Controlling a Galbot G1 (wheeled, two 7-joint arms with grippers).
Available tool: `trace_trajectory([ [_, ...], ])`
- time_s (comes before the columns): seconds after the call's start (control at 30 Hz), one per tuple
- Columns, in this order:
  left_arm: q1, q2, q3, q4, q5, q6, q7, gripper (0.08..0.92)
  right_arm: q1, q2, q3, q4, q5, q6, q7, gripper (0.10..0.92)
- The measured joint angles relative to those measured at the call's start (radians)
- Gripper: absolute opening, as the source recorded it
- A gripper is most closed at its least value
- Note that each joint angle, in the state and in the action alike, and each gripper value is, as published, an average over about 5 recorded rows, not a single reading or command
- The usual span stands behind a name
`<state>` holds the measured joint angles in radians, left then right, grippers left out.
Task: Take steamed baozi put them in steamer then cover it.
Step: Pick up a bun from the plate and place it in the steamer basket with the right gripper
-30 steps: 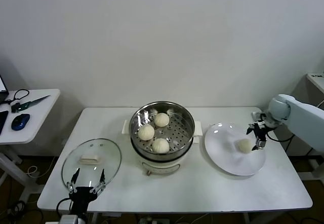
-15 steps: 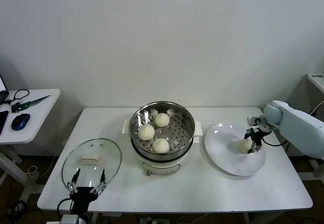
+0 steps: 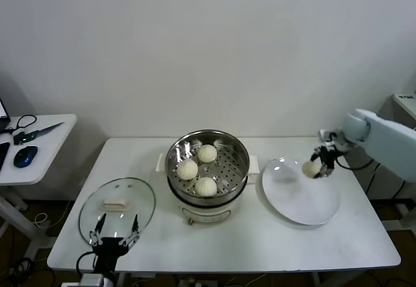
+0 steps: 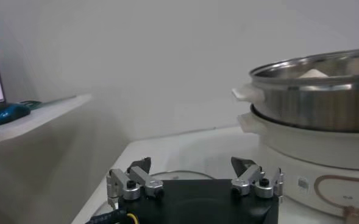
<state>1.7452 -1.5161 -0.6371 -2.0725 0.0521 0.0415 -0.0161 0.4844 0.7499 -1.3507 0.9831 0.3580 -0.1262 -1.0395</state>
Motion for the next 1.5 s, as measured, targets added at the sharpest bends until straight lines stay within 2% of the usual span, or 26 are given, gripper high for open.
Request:
trace_trajectory([
  [0.3, -0.003, 0.01, 0.006, -0.012, -0.012, -0.004, -0.003, 0.823, 0.358, 0.068, -0.214, 0.278, 0.282, -0.112, 0.064, 0.687],
  [0.6, 0.004, 0.015, -0.006, -0.025, -0.024, -0.011, -0.004, 0.823, 0.442, 0.2, -0.262, 0.443, 0.447, -0.236, 0.181, 0.687],
  [0.87, 0.011, 0.016, -0.011, -0.027, -0.025, -0.014, -0.005, 0.823, 0.363, 0.282, -0.258, 0.46, 0.466, -0.315, 0.263, 0.687],
  [1.5, 0.003, 0.014, -0.012, -0.025, -0.024, -0.011, -0.004, 0.823, 0.168, 0.324, -0.221, 0.401, 0.362, -0.375, 0.335, 0.69],
])
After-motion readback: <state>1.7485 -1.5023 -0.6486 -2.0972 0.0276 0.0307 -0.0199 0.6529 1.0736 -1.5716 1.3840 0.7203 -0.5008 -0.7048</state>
